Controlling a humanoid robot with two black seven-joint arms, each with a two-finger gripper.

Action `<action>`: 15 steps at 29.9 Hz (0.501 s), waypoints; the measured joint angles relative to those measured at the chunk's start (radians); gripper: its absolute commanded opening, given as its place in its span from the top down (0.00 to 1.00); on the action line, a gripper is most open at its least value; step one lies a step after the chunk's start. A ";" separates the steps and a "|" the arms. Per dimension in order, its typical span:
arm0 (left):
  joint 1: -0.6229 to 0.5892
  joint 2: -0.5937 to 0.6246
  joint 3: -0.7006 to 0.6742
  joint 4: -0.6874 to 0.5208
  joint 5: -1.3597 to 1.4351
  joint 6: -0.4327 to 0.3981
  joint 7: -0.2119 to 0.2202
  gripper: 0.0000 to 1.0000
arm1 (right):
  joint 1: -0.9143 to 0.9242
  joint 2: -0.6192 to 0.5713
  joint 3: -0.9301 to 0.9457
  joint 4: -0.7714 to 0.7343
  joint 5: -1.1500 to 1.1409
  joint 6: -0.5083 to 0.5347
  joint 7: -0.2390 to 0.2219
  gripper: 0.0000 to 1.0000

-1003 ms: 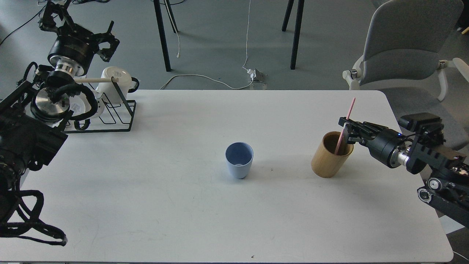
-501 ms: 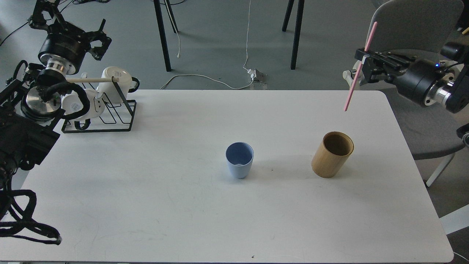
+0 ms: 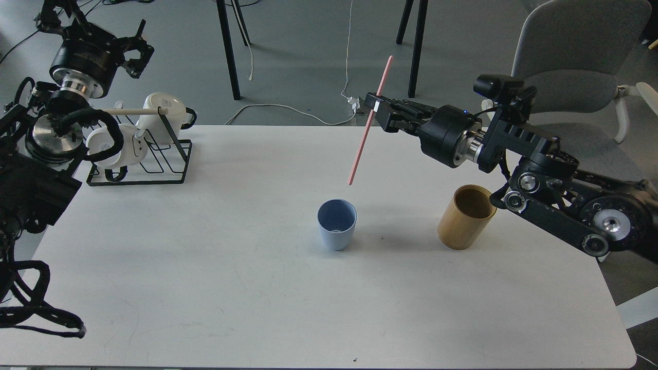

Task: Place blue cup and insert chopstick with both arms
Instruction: 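Move the pink stick over the blue cup and lower it inside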

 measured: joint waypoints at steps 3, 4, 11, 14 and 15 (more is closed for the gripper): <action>-0.004 -0.002 0.001 0.000 0.002 0.000 0.001 0.00 | -0.004 0.061 -0.030 -0.059 -0.001 -0.001 0.001 0.98; -0.004 -0.002 0.001 0.000 0.003 0.000 0.001 0.00 | -0.005 0.075 -0.036 -0.071 -0.001 -0.001 0.001 0.98; -0.004 -0.004 0.000 0.001 0.002 0.000 -0.007 0.00 | -0.026 0.124 -0.068 -0.117 -0.002 -0.001 0.002 0.97; -0.005 -0.005 0.000 0.001 0.001 0.000 -0.009 0.00 | -0.028 0.156 -0.081 -0.159 -0.004 -0.001 0.004 0.97; -0.005 -0.005 0.000 0.001 0.001 0.000 -0.009 0.00 | -0.028 0.163 -0.084 -0.169 -0.004 -0.001 0.005 0.97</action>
